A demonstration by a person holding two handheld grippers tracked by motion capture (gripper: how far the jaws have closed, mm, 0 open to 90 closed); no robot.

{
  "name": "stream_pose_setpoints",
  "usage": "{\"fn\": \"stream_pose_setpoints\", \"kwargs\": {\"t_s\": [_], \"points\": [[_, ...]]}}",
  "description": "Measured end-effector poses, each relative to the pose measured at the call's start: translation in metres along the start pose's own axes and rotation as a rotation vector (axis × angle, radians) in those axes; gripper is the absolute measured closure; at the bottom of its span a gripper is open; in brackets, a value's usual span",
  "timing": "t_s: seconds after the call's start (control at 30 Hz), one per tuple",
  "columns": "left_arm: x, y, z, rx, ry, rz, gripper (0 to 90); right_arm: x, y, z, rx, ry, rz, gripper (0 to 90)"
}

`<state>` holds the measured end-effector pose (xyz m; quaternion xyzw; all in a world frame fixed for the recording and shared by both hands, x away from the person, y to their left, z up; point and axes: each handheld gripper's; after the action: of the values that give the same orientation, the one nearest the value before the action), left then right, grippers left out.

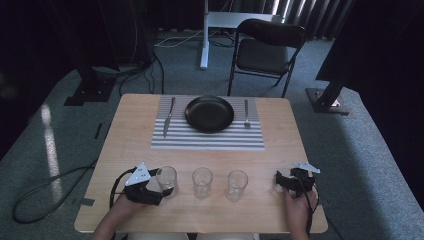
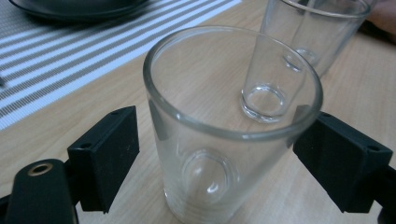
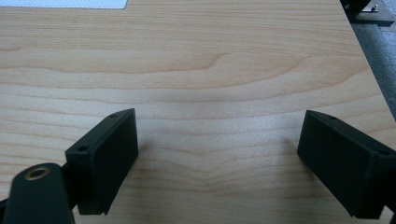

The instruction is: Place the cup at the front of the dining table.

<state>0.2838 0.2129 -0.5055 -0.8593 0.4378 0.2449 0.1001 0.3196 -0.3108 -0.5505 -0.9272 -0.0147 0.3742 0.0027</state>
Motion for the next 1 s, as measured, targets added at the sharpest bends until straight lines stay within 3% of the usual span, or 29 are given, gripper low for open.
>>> {"fn": "stream_pose_setpoints", "kwargs": {"t_s": [0.17, 0.47, 0.57, 0.87, 1.0], "points": [[0.002, 0.002, -0.002, 0.001, 0.041, -0.024, 16.6, 0.0, 0.0, 0.0, 0.0, 0.001, 0.0, 12.0], [0.009, 0.006, -0.003, -0.011, 0.1, -0.023, 23.8, 0.0, 0.0, 0.0, 0.0, 0.002, -0.001, 12.0], [0.012, 0.008, -0.003, -0.001, 0.099, -0.045, 27.8, 0.0, 0.0, 0.0, 0.0, 0.002, -0.001, 12.0], [0.013, 0.01, -0.003, -0.003, 0.082, -0.065, 28.9, 0.0, 0.0, 0.0, 0.0, 0.001, 0.0, 12.0], [0.012, 0.011, -0.004, 0.02, 0.071, -0.067, 29.5, 0.0, 0.0, 0.0, 0.0, 0.001, 0.0, 12.0]]}}
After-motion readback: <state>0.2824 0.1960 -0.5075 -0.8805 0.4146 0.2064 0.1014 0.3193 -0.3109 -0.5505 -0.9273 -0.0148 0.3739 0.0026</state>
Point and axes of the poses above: each handheld gripper's, and its own axes: x roughly forward along the jaws, z roughly out of its underside, y roughly to its right
